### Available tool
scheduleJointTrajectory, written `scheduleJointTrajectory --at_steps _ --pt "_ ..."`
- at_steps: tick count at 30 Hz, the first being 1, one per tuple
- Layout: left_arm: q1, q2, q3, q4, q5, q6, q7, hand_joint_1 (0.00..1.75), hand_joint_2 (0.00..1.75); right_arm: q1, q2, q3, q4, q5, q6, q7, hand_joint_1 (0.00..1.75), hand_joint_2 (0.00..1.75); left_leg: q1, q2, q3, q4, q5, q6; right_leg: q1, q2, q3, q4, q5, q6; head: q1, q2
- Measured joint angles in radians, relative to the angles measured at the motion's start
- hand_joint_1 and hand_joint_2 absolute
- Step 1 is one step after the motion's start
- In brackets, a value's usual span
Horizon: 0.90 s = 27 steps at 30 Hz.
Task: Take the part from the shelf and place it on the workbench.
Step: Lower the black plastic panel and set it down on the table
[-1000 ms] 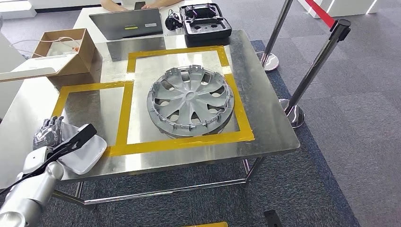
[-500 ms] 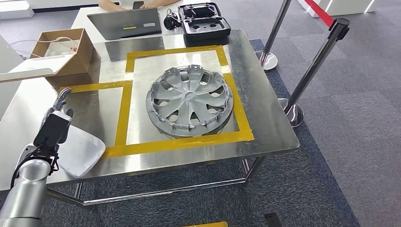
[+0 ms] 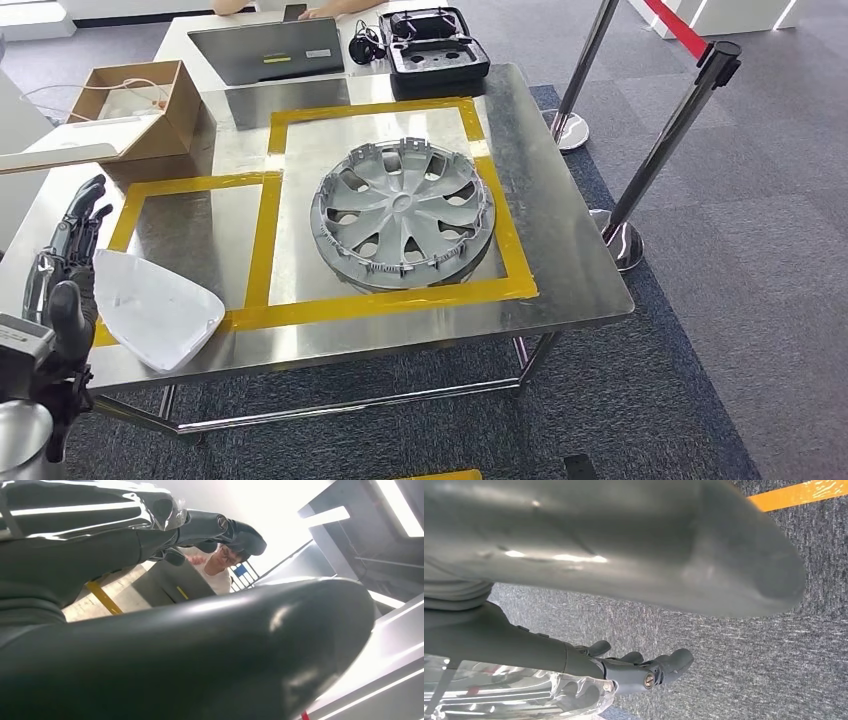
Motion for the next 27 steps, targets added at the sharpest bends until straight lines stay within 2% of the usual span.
scheduleJointTrajectory --at_steps 9,19,24,27 --pt "0.037 -0.003 0.004 -0.074 0.046 -0.013 -0.017 0.00 0.00 0.000 -0.001 -0.001 0.000 0.000 -0.004 -0.002 0.00 0.00 0.000 0.000 0.000 0.000 0.000 0.000 0.000 0.000 0.001 0.000 0.000 0.000 0.000 0.000" --pt "0.331 -0.091 0.010 -0.440 0.195 -0.102 -0.061 0.00 0.00 0.014 -0.003 -0.002 0.000 -0.007 -0.011 -0.015 0.00 0.00 -0.001 -0.001 0.004 0.000 -0.007 0.003 -0.001 -0.001 0.005 0.000 -0.007 0.003 0.000 0.000" --pt "0.404 -0.144 0.010 -0.536 0.239 -0.128 -0.062 0.00 0.00 0.017 -0.005 -0.006 0.000 -0.017 -0.019 -0.016 0.00 0.00 -0.001 -0.001 0.006 0.000 -0.009 0.003 -0.001 -0.002 0.008 -0.001 -0.008 0.003 0.000 0.000" --pt "0.439 -0.177 0.010 -0.563 0.233 -0.135 -0.062 0.00 0.00 0.020 -0.004 -0.008 0.000 -0.019 -0.023 -0.017 0.00 0.00 -0.004 -0.001 0.007 0.006 -0.014 0.012 -0.007 -0.002 0.011 -0.004 -0.007 0.009 -0.001 0.000"
